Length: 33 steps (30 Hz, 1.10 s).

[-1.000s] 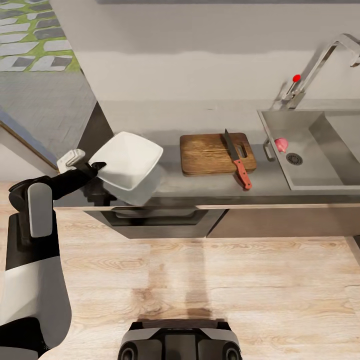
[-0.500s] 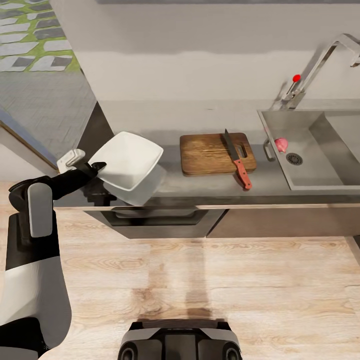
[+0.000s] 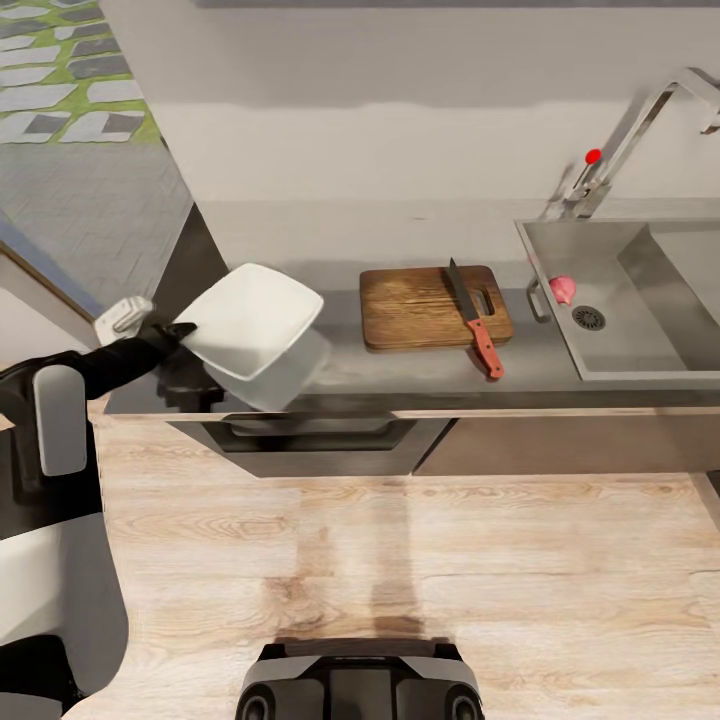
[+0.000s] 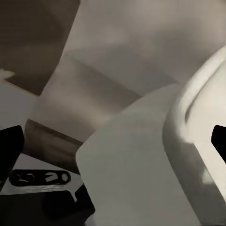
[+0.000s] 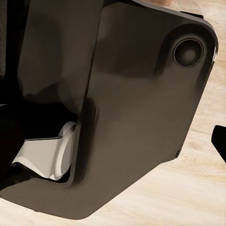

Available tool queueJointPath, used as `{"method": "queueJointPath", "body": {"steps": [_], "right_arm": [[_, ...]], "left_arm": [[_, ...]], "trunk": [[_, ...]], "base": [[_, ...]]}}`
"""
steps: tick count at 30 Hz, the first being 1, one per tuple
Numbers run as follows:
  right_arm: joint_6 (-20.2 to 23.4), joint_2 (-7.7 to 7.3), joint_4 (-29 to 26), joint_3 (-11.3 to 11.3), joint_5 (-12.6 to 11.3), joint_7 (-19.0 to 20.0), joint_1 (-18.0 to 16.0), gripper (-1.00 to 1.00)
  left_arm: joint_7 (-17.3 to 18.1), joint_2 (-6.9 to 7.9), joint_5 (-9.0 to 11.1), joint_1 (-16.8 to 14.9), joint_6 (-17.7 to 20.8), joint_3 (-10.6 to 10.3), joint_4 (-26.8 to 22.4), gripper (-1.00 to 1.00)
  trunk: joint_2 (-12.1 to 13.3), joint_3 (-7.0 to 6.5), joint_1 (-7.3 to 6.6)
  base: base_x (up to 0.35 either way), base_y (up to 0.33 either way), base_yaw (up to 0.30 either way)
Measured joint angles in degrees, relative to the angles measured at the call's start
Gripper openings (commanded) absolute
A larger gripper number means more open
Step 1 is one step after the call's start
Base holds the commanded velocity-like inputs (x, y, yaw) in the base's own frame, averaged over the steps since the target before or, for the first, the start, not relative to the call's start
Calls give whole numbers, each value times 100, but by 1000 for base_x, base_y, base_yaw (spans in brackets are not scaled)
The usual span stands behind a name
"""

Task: In the kitchen, take the Vidalia onion out of the sink, dice it on the chopping board with the paring knife, put the diced onion into the bowl on the countertop, then place both the paring knife and the chopping board into the sink.

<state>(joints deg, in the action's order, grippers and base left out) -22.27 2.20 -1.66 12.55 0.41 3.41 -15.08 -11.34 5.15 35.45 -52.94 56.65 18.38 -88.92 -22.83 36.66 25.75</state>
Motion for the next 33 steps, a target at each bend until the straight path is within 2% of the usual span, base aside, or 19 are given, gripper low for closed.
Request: {"method": "queueJointPath", "body": {"steps": [5,8,9,10,12,15,20,22,23,24,26,27,28,30,33], "right_arm": [[2,0,0,0,0,0,0,100],[3,0,0,0,1,0,0,100],[4,0,0,0,0,0,0,100],[1,0,0,0,0,0,0,100],[2,0,0,0,0,0,0,100],[0,0,0,0,0,0,0,100],[-1,0,0,-1,0,0,0,100],[-2,0,0,-2,0,0,0,100],[-2,-2,0,-1,0,0,0,100],[-2,-2,-1,-1,1,0,0,100],[-2,-1,-3,0,1,0,0,100],[-2,0,-4,0,0,0,0,100],[-2,0,-3,1,0,0,0,100],[-2,0,-1,1,1,0,0,100],[-2,0,-3,-1,0,0,0,100]], "left_arm": [[30,129,22,-2,11,7,-6,100],[754,183,43,-2,10,134,-4,100],[891,189,56,-2,9,176,-3,100],[1221,203,95,-2,13,299,-2,100],[1431,224,116,-2,23,389,-2,100],[1579,282,131,-1,76,451,-2,100],[1638,340,138,-1,101,473,-1,100],[1653,405,138,-1,104,477,-1,100],[1694,526,137,-2,107,528,-2,100],[1847,743,129,-2,111,665,2,100],[2125,985,144,4,114,888,4,100],[2192,1045,150,5,115,941,5,100],[2340,1201,138,27,115,1048,9,100],[2444,1341,136,105,116,1160,18,100],[2492,1405,111,180,111,1369,31,100]], "trunk": [[0,0,0],[0,0,0],[0,0,0],[0,0,0],[0,0,0],[0,0,0],[0,0,0],[0,0,0],[0,0,0],[-1,0,0],[0,0,0],[0,0,0],[-1,0,0],[0,0,0],[0,0,0]], "base": [[0,0,0],[0,0,0],[0,0,0],[0,0,0],[0,0,0],[0,0,0],[0,0,0],[0,0,0],[0,0,0],[0,0,0],[0,0,0],[0,0,0],[0,0,0],[0,0,0],[0,0,0]]}}
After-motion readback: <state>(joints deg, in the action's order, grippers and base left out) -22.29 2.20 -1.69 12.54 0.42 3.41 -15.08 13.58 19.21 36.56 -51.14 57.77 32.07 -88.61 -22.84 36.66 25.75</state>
